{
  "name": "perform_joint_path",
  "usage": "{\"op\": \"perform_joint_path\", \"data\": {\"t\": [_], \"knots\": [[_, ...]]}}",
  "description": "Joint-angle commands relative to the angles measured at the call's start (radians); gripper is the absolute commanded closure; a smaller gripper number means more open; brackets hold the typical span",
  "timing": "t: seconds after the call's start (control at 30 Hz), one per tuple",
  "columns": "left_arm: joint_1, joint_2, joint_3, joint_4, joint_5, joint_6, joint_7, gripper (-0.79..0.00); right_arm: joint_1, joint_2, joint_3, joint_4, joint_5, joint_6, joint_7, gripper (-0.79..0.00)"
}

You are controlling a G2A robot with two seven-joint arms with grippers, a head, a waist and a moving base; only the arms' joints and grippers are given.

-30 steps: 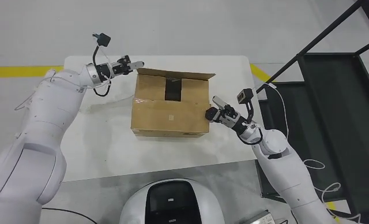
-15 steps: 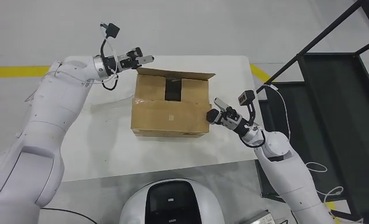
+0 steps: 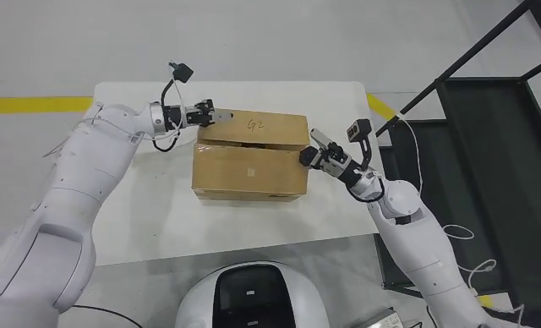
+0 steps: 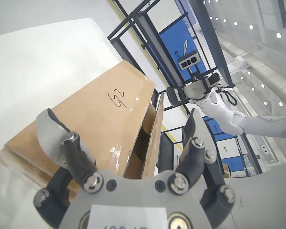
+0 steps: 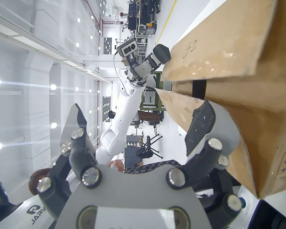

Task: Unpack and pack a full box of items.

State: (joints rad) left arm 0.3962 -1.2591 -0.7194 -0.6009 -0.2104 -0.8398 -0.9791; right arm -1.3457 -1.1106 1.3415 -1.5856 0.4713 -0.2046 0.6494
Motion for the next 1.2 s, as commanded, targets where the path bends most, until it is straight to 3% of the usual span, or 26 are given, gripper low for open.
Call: {"op": "perform_joint_path", "data": {"t": [0.0,0.3,0.4,0.57,0.77,1.17], "knots": [[0.0,0.0,0.0,0.004,0.01,0.006,0.002,-0.785,0.032,-0.004,-0.018,0.023,-0.021,0.01,-0.016,-0.785],[0.01,0.01,-0.03,-0.001,0.013,-0.001,0.026,-0.785,0.12,-0.018,-0.078,0.128,-0.087,0.071,-0.073,-0.785],[0.021,0.021,-0.049,-0.018,-0.03,0.029,-0.03,-0.785,0.138,-0.021,-0.087,0.148,-0.107,0.091,-0.083,-0.785],[0.033,0.052,-0.106,-0.039,-0.11,0.126,-0.127,-0.785,0.141,-0.023,-0.093,0.141,-0.128,0.112,-0.092,-0.785],[0.086,0.106,-0.189,-0.122,-0.129,0.153,-0.154,-0.785,0.133,-0.022,-0.093,0.121,-0.164,0.142,-0.088,-0.785],[0.09,0.108,-0.195,-0.129,-0.135,0.155,-0.156,-0.785,0.125,-0.021,-0.09,0.102,-0.176,0.165,-0.08,-0.785]]}}
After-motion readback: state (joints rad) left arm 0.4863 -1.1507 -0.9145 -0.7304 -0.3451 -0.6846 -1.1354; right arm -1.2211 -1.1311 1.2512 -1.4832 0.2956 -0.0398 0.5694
